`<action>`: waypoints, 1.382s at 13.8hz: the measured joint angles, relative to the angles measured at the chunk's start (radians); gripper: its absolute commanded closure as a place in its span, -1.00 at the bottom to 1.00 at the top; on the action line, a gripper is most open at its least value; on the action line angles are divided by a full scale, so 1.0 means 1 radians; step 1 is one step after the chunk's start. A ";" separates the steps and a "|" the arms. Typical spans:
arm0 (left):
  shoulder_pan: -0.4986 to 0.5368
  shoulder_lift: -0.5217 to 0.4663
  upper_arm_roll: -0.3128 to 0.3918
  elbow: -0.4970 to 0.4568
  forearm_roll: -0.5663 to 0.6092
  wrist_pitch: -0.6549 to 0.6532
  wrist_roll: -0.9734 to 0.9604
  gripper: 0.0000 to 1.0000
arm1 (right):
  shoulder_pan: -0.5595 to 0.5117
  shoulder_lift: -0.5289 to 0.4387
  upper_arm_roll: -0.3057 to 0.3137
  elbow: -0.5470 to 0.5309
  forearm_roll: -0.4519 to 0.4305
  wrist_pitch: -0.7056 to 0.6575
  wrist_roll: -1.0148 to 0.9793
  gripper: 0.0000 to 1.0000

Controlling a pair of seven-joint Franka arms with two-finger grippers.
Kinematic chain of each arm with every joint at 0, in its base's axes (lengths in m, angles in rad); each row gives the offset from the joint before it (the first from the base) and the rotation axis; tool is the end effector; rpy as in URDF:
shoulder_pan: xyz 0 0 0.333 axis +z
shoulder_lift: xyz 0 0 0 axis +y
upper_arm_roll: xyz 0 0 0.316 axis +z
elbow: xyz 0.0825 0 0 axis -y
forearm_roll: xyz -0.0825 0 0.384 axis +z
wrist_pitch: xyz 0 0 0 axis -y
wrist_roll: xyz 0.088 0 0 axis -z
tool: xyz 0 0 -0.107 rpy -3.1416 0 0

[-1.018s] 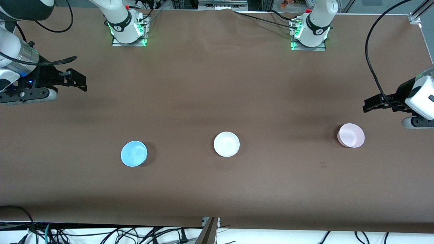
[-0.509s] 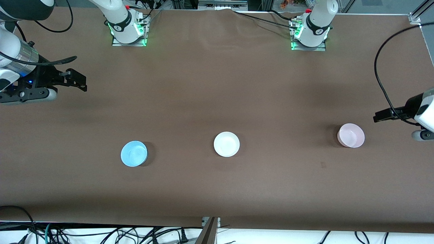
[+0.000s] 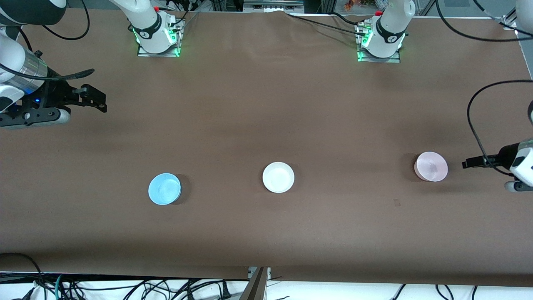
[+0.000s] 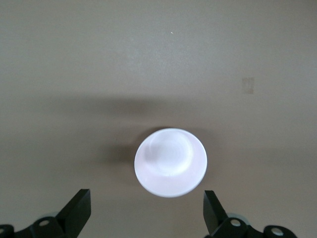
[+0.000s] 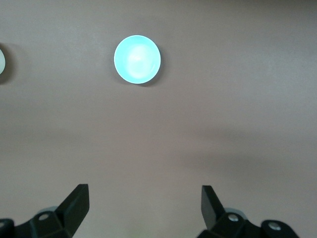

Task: Stack pink and blue bowls on white bowl
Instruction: 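Move the left gripper over the pink bowl and lower to its rim, then close the left gripper on the pink bowl's rim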

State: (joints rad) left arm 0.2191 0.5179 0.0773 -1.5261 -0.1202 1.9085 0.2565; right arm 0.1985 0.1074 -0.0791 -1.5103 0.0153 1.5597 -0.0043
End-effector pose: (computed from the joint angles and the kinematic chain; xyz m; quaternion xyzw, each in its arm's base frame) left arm 0.6554 0.1833 0.3482 0.9963 0.0398 -0.0543 0.0527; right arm 0.5803 0.0737 0.5910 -0.9977 -0.0618 0.0290 0.0017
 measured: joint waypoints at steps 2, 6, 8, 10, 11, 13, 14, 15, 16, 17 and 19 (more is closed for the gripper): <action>0.010 0.034 0.000 -0.032 -0.026 0.074 0.058 -1.00 | 0.000 0.000 0.000 0.000 0.000 0.000 0.000 -1.00; 0.023 0.059 0.000 -0.126 -0.083 0.189 0.108 -1.00 | 0.000 0.000 0.000 0.000 0.000 0.000 0.000 -1.00; 0.023 0.074 -0.001 -0.144 -0.097 0.219 0.130 -1.00 | 0.000 0.000 0.000 0.000 0.000 0.000 0.000 -1.00; 0.031 0.098 0.000 -0.152 -0.115 0.242 0.176 -1.00 | 0.000 0.000 0.000 0.000 0.000 0.000 0.000 -1.00; 0.035 0.110 0.000 -0.155 -0.128 0.254 0.209 -1.00 | 0.000 0.000 0.000 0.000 0.000 0.000 0.000 -1.00; 0.040 0.126 0.000 -0.161 -0.136 0.274 0.250 -1.00 | 0.000 0.000 0.000 0.000 0.000 0.000 0.000 -1.00; 0.041 0.129 0.000 -0.168 -0.136 0.281 0.259 -0.93 | 0.000 0.000 0.000 0.000 0.000 0.000 0.000 -1.00; 0.043 0.130 0.000 -0.176 -0.136 0.289 0.261 -0.85 | 0.000 0.000 0.000 0.000 0.000 0.000 0.000 -1.00; 0.044 0.131 0.000 -0.183 -0.136 0.293 0.263 -0.85 | 0.000 0.000 0.000 0.000 0.000 0.000 0.000 -1.00; 0.044 0.130 0.000 -0.187 -0.137 0.294 0.263 -0.85 | 0.000 0.000 0.000 0.000 0.000 0.000 0.000 -1.00; 0.045 0.130 0.000 -0.192 -0.137 0.294 0.263 -0.85 | 0.000 0.000 0.000 0.000 0.000 0.000 0.000 -1.00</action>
State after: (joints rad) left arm 0.2638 0.6482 0.0768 -1.7177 -0.2567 2.2023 0.5199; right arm 0.1986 0.1073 -0.0788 -1.5102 0.0153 1.5597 -0.0044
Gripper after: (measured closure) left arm 0.070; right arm 0.000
